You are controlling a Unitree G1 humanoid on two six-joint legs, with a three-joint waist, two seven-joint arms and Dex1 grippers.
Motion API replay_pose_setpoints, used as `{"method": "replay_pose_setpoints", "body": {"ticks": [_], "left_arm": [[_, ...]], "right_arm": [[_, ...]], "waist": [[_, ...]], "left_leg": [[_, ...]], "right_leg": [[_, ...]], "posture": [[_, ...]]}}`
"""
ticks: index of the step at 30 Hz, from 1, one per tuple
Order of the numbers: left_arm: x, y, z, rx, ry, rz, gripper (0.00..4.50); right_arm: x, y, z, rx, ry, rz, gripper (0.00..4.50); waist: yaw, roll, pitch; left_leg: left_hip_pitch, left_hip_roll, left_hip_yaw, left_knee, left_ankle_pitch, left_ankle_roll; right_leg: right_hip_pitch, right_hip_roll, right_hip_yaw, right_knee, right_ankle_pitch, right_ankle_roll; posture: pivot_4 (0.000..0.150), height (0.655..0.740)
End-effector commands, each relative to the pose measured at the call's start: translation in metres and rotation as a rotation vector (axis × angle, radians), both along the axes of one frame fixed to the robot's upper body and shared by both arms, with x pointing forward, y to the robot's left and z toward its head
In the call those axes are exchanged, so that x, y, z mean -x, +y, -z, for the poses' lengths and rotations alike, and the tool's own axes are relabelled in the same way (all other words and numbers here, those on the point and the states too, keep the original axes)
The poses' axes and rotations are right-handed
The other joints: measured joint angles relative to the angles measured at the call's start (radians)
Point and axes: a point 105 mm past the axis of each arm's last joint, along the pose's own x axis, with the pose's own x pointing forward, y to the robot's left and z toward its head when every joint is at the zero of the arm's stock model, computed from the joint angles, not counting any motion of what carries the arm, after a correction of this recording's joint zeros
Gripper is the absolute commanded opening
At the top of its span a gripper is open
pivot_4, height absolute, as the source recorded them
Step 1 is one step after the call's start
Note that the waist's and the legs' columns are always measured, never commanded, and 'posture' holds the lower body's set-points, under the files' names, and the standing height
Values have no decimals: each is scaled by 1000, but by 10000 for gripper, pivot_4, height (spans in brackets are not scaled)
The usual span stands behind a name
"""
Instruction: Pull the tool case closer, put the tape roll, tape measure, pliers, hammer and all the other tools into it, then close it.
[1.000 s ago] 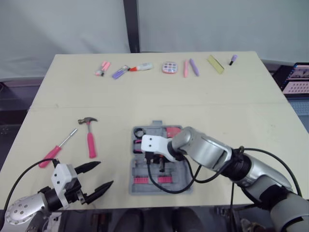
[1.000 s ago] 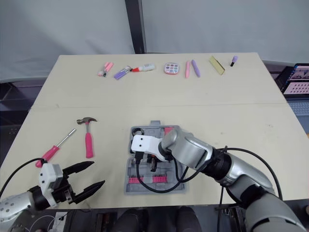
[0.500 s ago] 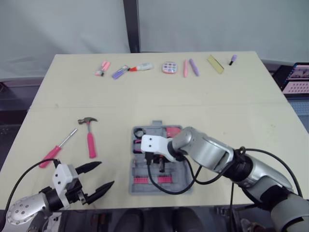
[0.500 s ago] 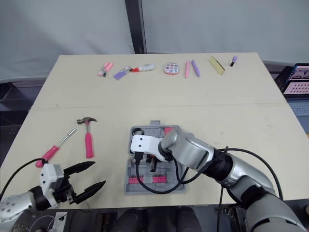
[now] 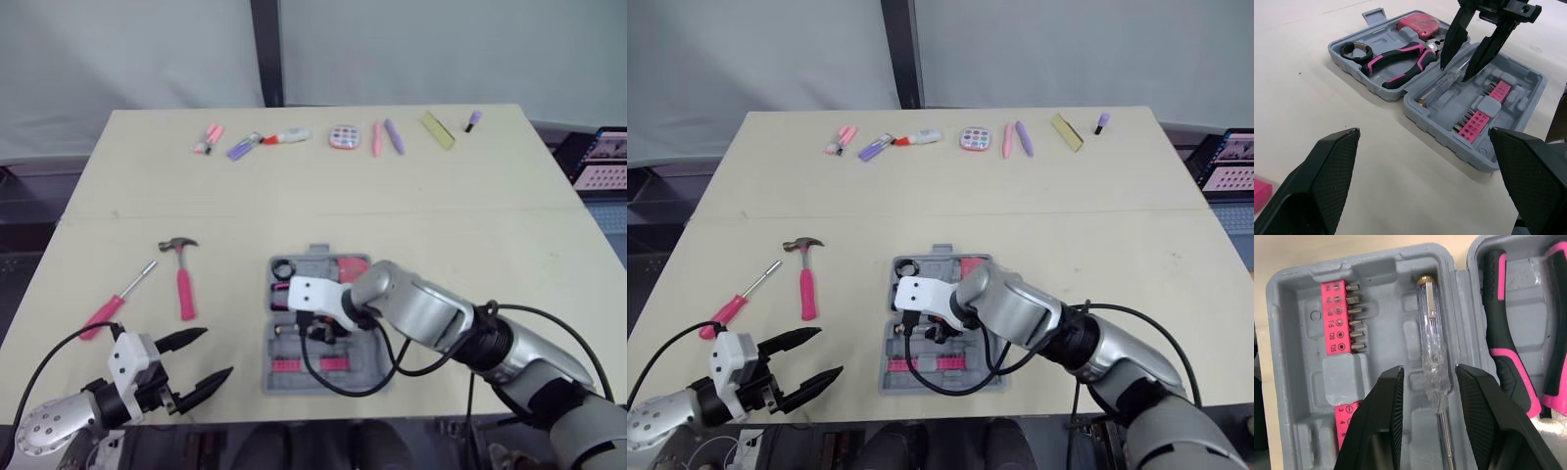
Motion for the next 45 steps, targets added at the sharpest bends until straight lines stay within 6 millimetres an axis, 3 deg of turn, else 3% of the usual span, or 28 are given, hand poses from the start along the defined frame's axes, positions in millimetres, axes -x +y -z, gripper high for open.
{"method": "replay_pose_setpoints", "body": {"ticks": [1, 4, 5, 8, 15, 25, 45], "left_arm": [[1, -5, -5, 2, -24, 14, 45000], [1, -5, -5, 4, -26, 13, 45000], [1, -5, -5, 3, -26, 14, 45000], [0, -6, -5, 4, -27, 15, 45000], [-3, -7, -7, 4, -29, 19, 45000], [-5, -8, -9, 0, -33, 19, 45000], [-5, -9, -11, -2, -35, 17, 45000]], "right_arm": [[3, 4, -30, -110, -46, -33, 17634], [4, -1, -34, -165, -38, -19, 17634], [2, -4, -34, -186, -50, -12, 11944], [-1, -9, -35, -273, -61, -5, 382], [7, -14, -27, -432, -19, -42, 382], [4, -21, -4, -571, -4, -16, 382], [-2, -21, 22, -527, -28, -32, 382]], "waist": [[0, 0, 0], [1, 0, 0], [1, -1, 0], [2, -1, 0], [1, -2, 0], [2, -2, 0], [2, -2, 0]], "left_leg": [[0, 0, 0, 0, 0, 0], [0, 0, 0, 0, 0, 0], [0, 0, 0, 0, 0, 0], [0, 0, 0, 0, 0, 0], [0, 0, 1, 0, 0, 0], [0, 0, 1, 0, 0, 0], [0, 0, 1, 1, 0, 0]], "right_leg": [[0, 0, 0, 0, 0, 0], [0, 0, 0, 0, 0, 0], [0, 0, 0, 0, 0, 0], [1, 0, 0, -1, 0, 0], [1, 1, -1, -1, 0, 0], [2, 1, -4, -1, 0, 0], [2, 1, -8, -1, 0, 0]], "posture": [[1500, 7400], [1500, 7400], [1500, 7400], [1500, 7400], [1500, 7400], [1500, 7400], [1500, 7400]]}}
